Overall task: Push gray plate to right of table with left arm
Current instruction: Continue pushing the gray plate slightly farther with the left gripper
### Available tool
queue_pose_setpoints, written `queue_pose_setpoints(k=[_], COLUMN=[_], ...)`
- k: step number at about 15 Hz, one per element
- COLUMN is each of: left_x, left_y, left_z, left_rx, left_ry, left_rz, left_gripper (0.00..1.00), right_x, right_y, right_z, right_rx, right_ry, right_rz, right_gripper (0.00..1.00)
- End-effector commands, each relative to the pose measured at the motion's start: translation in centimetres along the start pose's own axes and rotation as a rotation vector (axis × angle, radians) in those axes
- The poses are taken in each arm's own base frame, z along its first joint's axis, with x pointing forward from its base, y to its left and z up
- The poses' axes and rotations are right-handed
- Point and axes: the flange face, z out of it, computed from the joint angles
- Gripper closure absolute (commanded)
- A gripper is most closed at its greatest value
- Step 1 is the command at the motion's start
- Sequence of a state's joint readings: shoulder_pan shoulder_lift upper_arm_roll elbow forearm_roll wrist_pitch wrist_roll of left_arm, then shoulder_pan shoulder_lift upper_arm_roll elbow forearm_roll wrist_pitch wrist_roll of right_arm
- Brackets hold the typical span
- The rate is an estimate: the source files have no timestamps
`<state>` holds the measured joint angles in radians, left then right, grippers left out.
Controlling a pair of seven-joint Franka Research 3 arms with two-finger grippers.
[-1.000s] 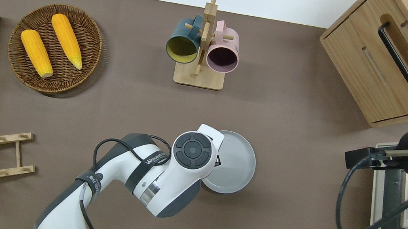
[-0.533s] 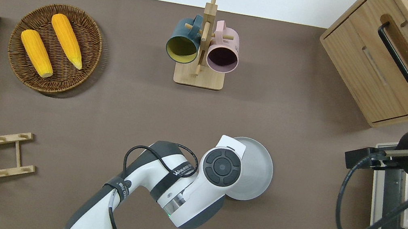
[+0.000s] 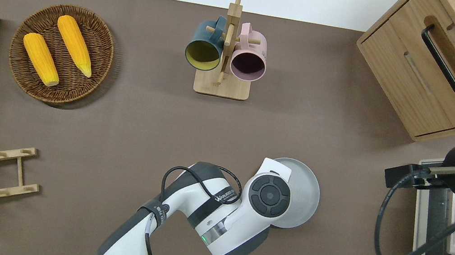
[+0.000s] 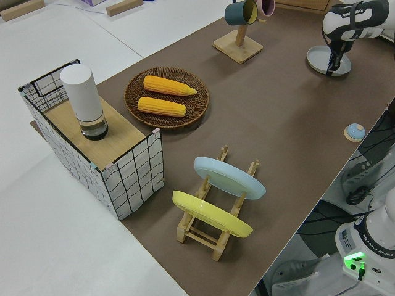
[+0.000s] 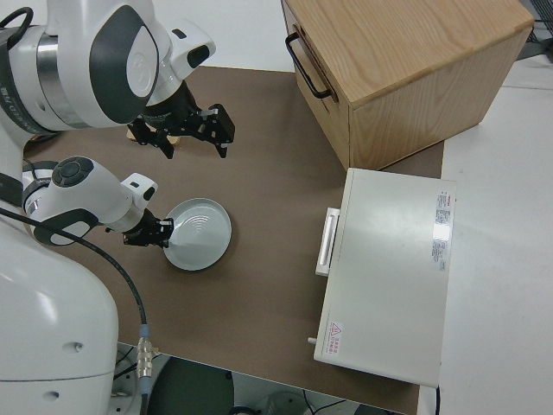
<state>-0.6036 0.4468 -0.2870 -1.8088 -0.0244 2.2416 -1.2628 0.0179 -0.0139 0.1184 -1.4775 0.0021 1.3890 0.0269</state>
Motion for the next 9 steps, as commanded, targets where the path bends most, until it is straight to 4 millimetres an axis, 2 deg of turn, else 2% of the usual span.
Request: queue_pose_setpoints(k=[1,5,6,7,8,9], left_x=[-0.24,-0.31,-0.30,-0.20,-0.24,-0.18], left_y=[1.76,1.85,1.90,1.83,1.86,1.80], left_z=[1.32,1.21,1.15,1.20,1.16,1.22], left_rx=[0.010,0.009,0.008,0.010,0.014,0.020], left_ry=[-0.001,0.000,0.001,0.002,0.016,0.033], left_rz=[-0.011,-0.028,-0.028,-0.025,-0.014,-0.001], left_gripper=[1.00,1.00,0.93,0.58,0.31,0.19], right_x=[-0.29,-0.31,-0.29,-0.29,-0.31,-0.29], right_y=[0.27,0.25,0.27,0.27,0.25,0.25], right_z=[-0.38,-0.36,-0.38,-0.38,-0.36,-0.38], right_rx=[0.002,0.004,0.002,0.002,0.004,0.004], right_ry=[-0.004,-0.005,-0.004,-0.004,-0.005,-0.004], right_rz=[0.008,0.007,0.008,0.008,0.007,0.007], right_gripper=[0.017,0.017,0.017,0.017,0.017,0.017])
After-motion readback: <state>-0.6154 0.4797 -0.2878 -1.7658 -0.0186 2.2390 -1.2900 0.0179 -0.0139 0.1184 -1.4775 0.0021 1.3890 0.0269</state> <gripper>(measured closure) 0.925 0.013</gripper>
